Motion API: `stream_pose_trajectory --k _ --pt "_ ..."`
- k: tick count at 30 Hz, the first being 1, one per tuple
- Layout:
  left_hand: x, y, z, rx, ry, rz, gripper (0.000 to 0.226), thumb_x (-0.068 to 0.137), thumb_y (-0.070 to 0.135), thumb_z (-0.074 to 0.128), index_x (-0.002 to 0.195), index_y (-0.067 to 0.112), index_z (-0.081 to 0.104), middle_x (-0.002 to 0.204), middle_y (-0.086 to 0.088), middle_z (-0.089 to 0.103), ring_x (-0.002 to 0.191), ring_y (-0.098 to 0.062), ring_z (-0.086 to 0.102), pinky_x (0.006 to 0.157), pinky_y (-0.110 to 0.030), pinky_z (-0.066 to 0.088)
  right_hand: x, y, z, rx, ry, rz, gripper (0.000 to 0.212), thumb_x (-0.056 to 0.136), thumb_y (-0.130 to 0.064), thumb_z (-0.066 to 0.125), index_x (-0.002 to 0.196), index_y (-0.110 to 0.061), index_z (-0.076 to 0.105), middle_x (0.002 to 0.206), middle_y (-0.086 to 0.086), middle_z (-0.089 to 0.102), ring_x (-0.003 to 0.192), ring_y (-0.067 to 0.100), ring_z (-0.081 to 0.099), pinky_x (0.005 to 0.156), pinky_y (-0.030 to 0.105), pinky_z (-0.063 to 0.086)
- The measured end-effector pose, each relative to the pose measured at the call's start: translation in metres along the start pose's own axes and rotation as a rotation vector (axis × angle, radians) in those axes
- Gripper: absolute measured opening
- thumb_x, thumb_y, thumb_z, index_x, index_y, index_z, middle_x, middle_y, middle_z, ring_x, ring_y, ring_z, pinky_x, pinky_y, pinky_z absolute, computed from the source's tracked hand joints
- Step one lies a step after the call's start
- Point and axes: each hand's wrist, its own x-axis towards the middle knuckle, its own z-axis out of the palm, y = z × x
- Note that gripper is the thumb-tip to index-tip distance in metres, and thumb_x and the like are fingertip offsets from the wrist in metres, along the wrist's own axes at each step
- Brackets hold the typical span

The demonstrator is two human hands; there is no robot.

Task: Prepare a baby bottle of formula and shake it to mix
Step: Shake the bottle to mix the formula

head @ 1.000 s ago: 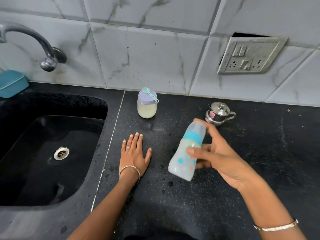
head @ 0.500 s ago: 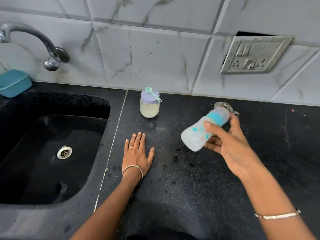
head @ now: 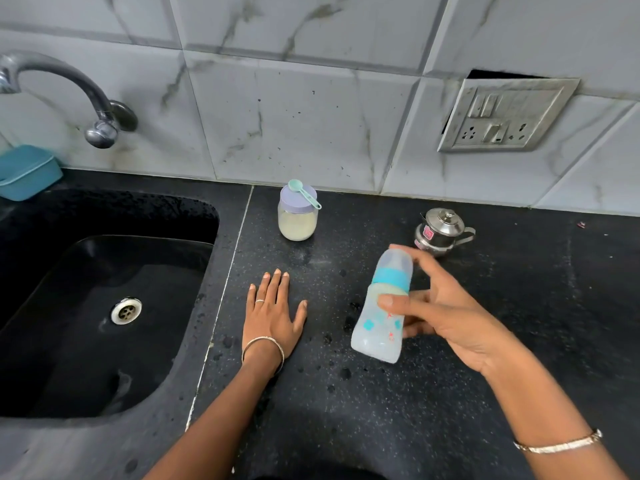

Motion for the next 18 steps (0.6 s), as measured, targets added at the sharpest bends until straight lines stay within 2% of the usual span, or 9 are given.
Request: stream_pose_trajectory --k 3,5,9,10,14,16,18 --pt "0.000 0.001 0.000 0.008 -0.010 -0.004 0.080 0.094 0.062 0.008 0.160 0.018 0.021 0.167 -0.001 0.020 0.156 -0.020 0.011 0.127 -0.043 0.004 0.007 -0.001 -0.004 0.157 0.195 -0.063 0.073 0.071 -0.025 0.086 0.132 -0.044 0.052 0.111 0.014 0.076 0.094 0.024 0.079 0.067 0.034 0.064" --pt "0.000 0.001 -0.001 0.006 -0.013 -0.002 0.080 0.094 0.062 0.007 0.160 0.018 0.020 0.167 -0.001 0.019 0.156 -0.020 0.011 0.127 -0.043 0.003 0.009 0.000 -0.003 0.226 0.235 -0.097 0.066 0.078 -0.024 0.083 0.131 -0.042 0.049 0.112 0.009 0.075 0.095 0.021 0.079 0.070 0.034 0.064" --pt "0.000 0.000 -0.001 0.005 -0.008 -0.001 0.080 0.094 0.062 0.009 0.159 0.018 0.022 0.167 -0.001 0.021 0.156 -0.020 0.012 0.127 -0.043 0.006 -0.001 -0.008 -0.001 -0.024 -0.048 0.012 0.076 0.067 -0.025 0.086 0.131 -0.048 0.053 0.100 0.015 0.080 0.087 0.025 0.079 0.065 0.033 0.063" --pt "0.001 0.000 -0.001 0.002 -0.008 -0.002 0.080 0.094 0.062 0.009 0.159 0.017 0.022 0.167 -0.001 0.021 0.156 -0.020 0.012 0.127 -0.043 0.006 -0.001 -0.009 -0.004 -0.030 -0.055 0.005 0.077 0.066 -0.025 0.086 0.132 -0.047 0.054 0.099 0.016 0.080 0.085 0.025 0.079 0.063 0.032 0.062" --pt "0.000 0.000 0.000 0.006 -0.011 -0.004 0.081 0.093 0.062 0.007 0.159 0.017 0.022 0.167 -0.001 0.020 0.156 -0.021 0.012 0.127 -0.043 0.006 0.006 -0.007 -0.004 0.192 0.166 -0.079 0.078 0.067 -0.031 0.083 0.138 -0.038 0.052 0.114 0.011 0.074 0.083 0.020 0.075 0.063 0.030 0.062" --pt "0.000 0.001 -0.001 0.009 -0.012 -0.005 0.082 0.093 0.062 0.006 0.159 0.017 0.021 0.167 -0.002 0.020 0.156 -0.021 0.012 0.127 -0.043 0.005 0.004 -0.005 0.000 0.143 0.119 -0.062 0.081 0.067 -0.030 0.084 0.139 -0.041 0.050 0.111 0.012 0.076 0.090 0.023 0.077 0.065 0.032 0.062" --pt "0.000 0.001 -0.002 0.015 -0.016 -0.004 0.081 0.093 0.062 0.006 0.160 0.018 0.020 0.168 -0.001 0.019 0.156 -0.020 0.011 0.127 -0.043 0.005 -0.004 -0.008 0.003 0.021 -0.015 -0.012 0.080 0.066 -0.026 0.086 0.136 -0.045 0.052 0.103 0.016 0.080 0.091 0.027 0.079 0.064 0.033 0.063"
